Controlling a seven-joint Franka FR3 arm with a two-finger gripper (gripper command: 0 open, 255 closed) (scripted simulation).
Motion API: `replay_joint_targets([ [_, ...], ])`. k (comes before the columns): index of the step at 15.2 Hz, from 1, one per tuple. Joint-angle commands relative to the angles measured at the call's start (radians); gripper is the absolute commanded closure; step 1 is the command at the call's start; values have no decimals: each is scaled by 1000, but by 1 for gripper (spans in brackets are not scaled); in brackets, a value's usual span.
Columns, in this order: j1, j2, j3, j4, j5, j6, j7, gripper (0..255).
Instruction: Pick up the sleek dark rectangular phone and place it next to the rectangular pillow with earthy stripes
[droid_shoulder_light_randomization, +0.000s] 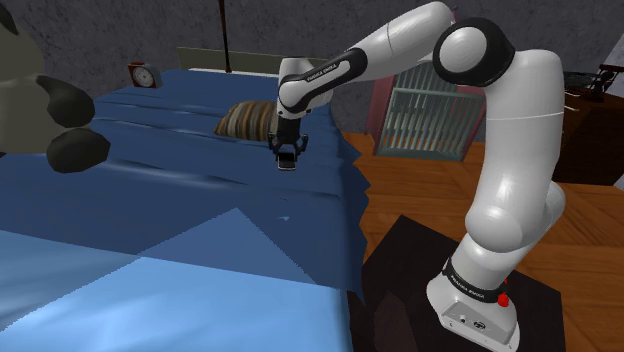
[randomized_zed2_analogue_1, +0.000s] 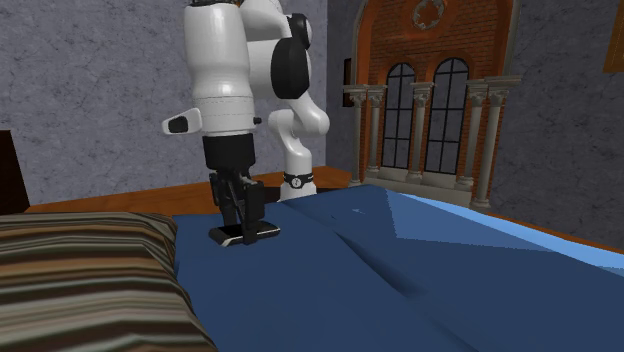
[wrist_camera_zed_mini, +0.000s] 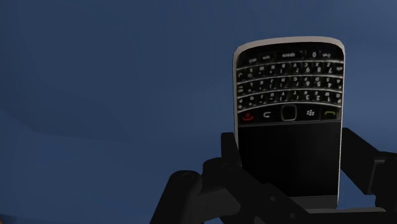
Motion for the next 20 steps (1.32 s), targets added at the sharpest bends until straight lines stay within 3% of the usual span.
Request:
replay_joint_targets([
  [1,0,0,0,0,0,1,0,255],
  [3,0,0,0,0,0,1,0,255],
  [4,0,0,0,0,0,1,0,0],
  [9,0,0,0,0,0,1,0,0],
  [13,-10,-56,9,53,21,-105,-13,0],
  [20,-10,-56,9,53,21,-105,-13,0],
])
